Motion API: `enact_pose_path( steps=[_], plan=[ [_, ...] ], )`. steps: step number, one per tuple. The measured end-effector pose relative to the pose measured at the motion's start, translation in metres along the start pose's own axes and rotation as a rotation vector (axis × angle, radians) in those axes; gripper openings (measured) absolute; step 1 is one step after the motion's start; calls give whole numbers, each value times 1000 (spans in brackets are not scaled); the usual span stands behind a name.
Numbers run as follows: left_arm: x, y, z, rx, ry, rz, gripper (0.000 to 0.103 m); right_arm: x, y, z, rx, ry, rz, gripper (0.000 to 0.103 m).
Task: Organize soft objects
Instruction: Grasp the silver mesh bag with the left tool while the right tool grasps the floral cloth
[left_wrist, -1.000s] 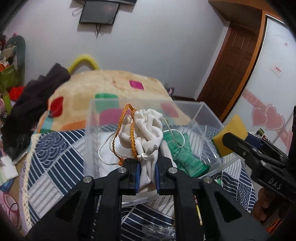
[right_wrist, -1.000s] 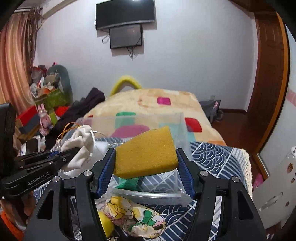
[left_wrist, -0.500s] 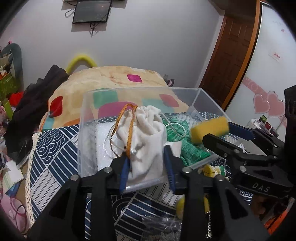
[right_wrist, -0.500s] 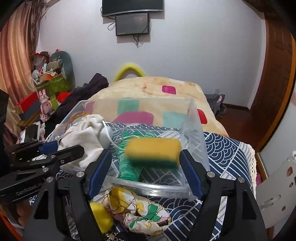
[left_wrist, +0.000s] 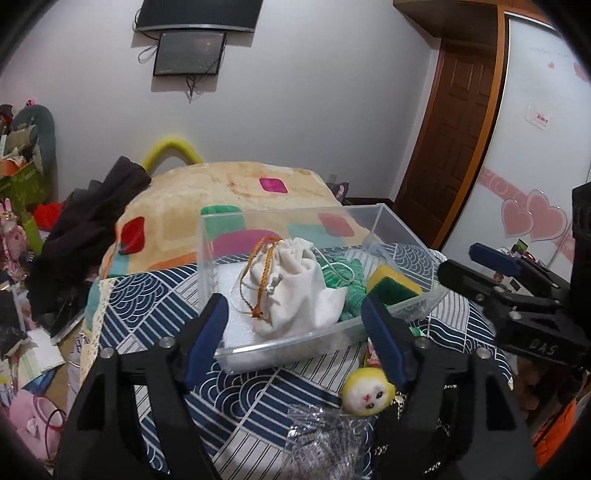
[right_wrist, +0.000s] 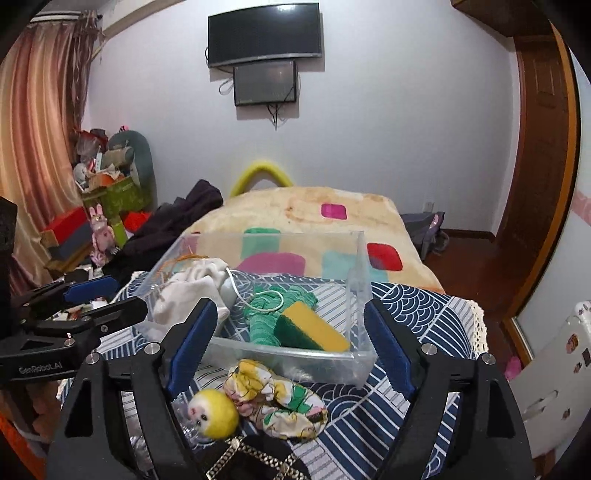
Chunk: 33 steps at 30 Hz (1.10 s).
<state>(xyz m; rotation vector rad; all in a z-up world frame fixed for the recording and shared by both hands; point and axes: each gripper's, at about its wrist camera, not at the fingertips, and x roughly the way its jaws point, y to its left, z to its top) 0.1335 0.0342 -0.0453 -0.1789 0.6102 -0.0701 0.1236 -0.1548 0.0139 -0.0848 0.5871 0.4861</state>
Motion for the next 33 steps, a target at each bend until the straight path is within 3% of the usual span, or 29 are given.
enact_pose_path(
  steps=[5,10,19,28,30,33],
  plan=[
    [-8,-2,-13,13,1,35,87,-7,1,-9,6,-6,5,80],
    [-9,-2,-36,10,34,43,91,0,0,-27,25,41,10,80],
    [10,-8,-82,18,175,35,91,29,-11,-67,71,182,11,80],
    [24,-13,-113,0,254,11,91,45,-17,-79,125,276,63,42],
    [24,-14,-117,2,258,-4,84,46,-18,-80,134,283,77,27],
    [23,-14,-118,1,255,-33,70,41,-19,-81,136,276,81,16]
  ],
)
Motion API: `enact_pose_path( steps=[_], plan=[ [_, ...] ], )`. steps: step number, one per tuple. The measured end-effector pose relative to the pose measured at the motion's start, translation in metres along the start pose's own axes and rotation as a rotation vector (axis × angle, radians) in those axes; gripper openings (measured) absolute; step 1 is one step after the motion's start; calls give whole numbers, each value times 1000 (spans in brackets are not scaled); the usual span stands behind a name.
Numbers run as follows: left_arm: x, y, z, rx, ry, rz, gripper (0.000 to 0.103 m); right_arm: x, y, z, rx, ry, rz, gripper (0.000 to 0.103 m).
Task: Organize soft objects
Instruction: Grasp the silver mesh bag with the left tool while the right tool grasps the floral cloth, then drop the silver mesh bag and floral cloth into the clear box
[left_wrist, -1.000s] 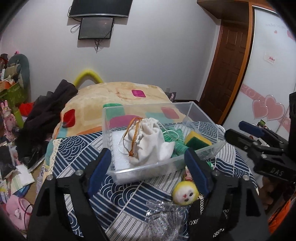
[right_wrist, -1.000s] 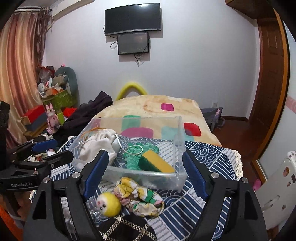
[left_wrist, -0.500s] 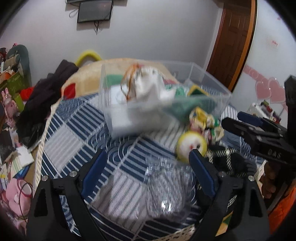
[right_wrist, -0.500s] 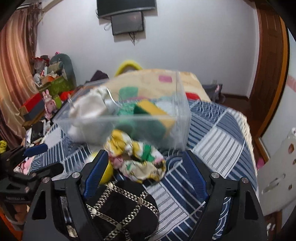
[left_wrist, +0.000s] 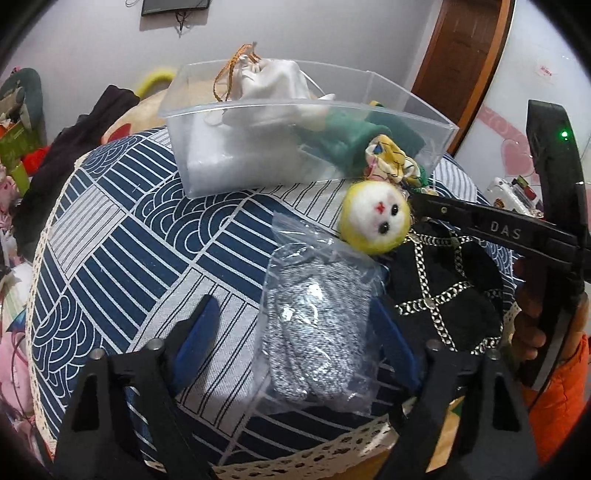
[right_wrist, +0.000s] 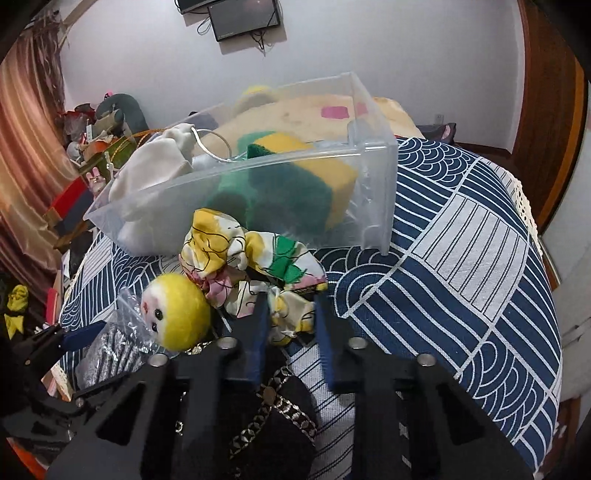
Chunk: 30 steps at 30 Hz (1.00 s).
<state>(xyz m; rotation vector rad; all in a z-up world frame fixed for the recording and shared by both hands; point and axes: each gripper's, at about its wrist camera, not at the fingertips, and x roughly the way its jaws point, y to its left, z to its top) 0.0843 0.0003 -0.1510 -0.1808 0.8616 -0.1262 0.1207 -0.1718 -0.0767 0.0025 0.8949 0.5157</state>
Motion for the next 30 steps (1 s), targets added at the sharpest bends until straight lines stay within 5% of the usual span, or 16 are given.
enact_pose_path(
  steps=[3,7,30],
  plan=[
    [-3,1,-2,-3,-3,-37,48,-8,-2,-2,3,-26,-8,13],
    [-6,4,-3,-7,-12,-50,33,-21,-5,-5,5,-65,-23,12],
    [-73,3,35,-21,-210,-1,26,-73,5,16,-27,-251,-48,12]
  ],
)
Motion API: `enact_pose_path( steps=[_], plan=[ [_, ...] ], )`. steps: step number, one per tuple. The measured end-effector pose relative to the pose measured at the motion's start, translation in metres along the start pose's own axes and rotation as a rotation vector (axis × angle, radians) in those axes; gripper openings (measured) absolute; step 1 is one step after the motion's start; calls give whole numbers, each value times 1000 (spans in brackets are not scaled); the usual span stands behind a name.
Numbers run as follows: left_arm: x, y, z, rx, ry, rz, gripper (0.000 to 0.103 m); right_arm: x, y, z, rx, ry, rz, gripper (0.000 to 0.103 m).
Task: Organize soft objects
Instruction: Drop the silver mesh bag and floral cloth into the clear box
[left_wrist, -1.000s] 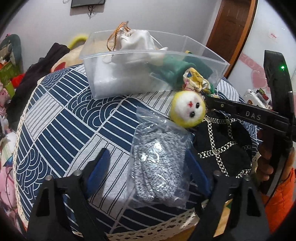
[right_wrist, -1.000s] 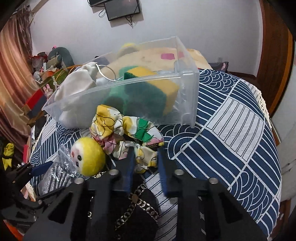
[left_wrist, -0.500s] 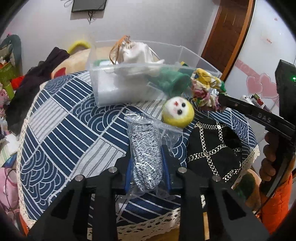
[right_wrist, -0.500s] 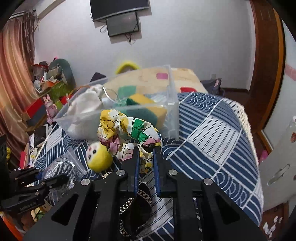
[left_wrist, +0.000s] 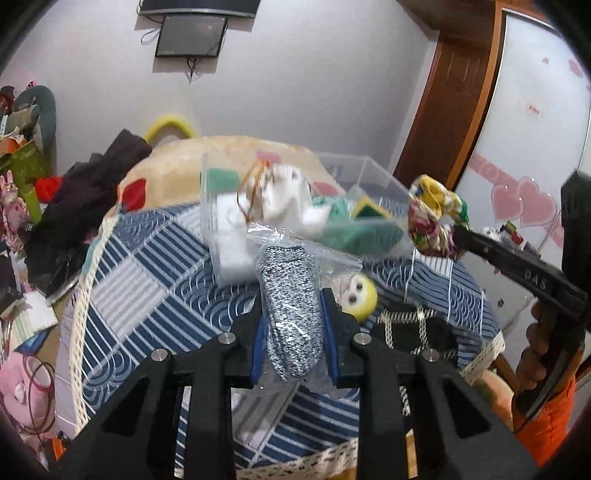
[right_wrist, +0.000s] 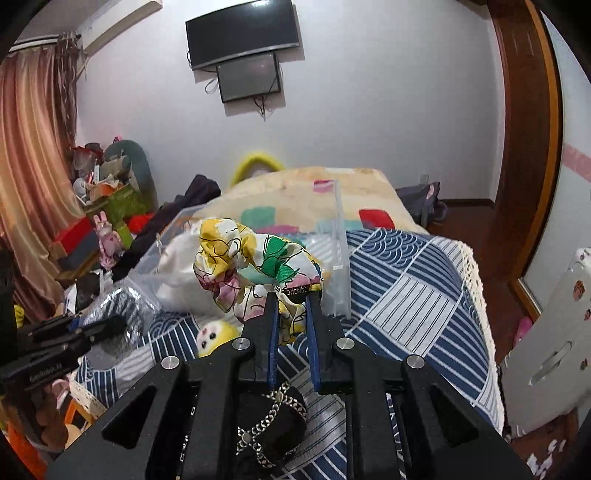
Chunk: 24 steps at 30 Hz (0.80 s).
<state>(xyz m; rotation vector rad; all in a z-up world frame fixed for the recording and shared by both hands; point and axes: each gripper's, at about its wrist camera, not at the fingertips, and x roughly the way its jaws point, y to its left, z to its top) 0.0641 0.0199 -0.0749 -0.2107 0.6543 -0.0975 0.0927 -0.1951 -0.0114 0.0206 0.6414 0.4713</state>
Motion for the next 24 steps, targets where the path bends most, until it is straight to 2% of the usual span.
enact_pose_path(
  steps=[6,13,18,24],
  plan=[
    [-8,-4,32,31,-83,24,26,-6,2,17,-4,-47,-2,12],
    [0,-11,63,56,-131,18,26,1,8,35,-14,-83,-11,12],
    [19,-15,79,66,-119,18,26,15,13,45,-15,-83,-10,12],
    [50,-7,92,32,-80,18,26,42,18,52,0,-41,12,12]
  ],
)
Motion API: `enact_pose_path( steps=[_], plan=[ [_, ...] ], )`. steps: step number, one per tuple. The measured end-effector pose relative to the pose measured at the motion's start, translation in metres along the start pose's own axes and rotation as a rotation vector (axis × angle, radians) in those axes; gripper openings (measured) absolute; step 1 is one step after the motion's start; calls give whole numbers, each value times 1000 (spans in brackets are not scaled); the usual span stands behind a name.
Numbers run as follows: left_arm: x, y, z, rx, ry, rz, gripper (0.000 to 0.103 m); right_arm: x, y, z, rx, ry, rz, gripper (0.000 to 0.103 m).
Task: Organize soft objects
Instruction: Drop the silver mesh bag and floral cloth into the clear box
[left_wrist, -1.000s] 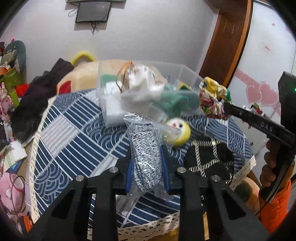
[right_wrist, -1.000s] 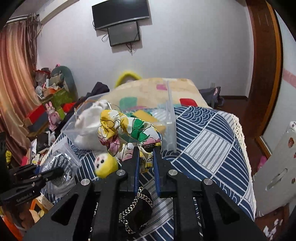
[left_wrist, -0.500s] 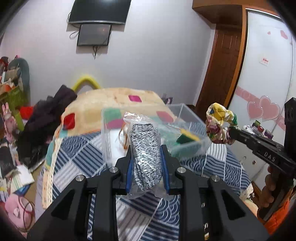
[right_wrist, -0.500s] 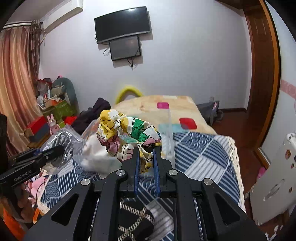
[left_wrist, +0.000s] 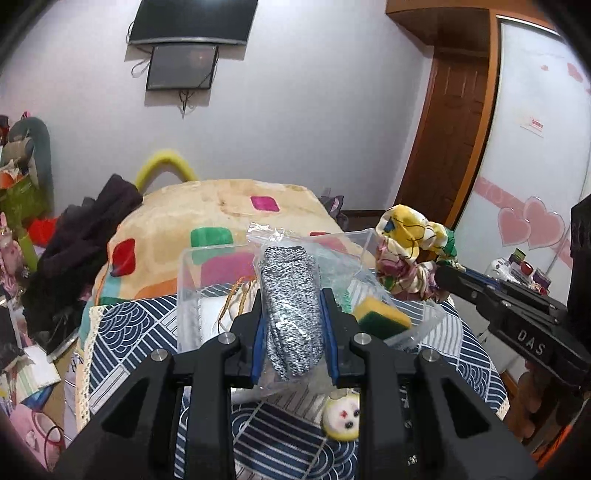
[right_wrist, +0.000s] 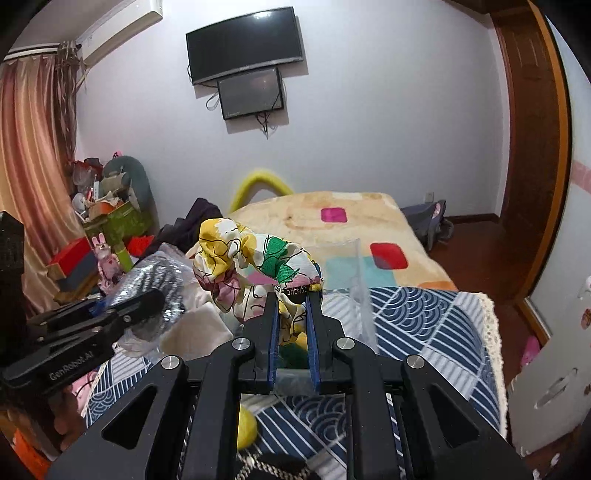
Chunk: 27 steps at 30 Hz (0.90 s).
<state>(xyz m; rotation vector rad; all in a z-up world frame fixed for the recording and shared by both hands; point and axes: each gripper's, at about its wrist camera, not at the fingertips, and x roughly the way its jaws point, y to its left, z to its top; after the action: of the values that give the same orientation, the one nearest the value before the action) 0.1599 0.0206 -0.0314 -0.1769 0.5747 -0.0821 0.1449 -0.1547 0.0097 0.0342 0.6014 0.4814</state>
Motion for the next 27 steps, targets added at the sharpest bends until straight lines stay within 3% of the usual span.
enact_pose_path(
  steps=[8,15,20,27],
  plan=[
    [46,16,-5,-42,73,36,26,38,11,0,-26,88,2,12],
    [65,18,-12,-11,108,66,29,64,20,-10,-97,189,-17,14],
    [63,11,-15,25,119,102,50,59,22,-13,-131,193,-35,17],
    [45,6,-19,49,98,98,59,38,20,-7,-165,143,-62,34]
  ],
)
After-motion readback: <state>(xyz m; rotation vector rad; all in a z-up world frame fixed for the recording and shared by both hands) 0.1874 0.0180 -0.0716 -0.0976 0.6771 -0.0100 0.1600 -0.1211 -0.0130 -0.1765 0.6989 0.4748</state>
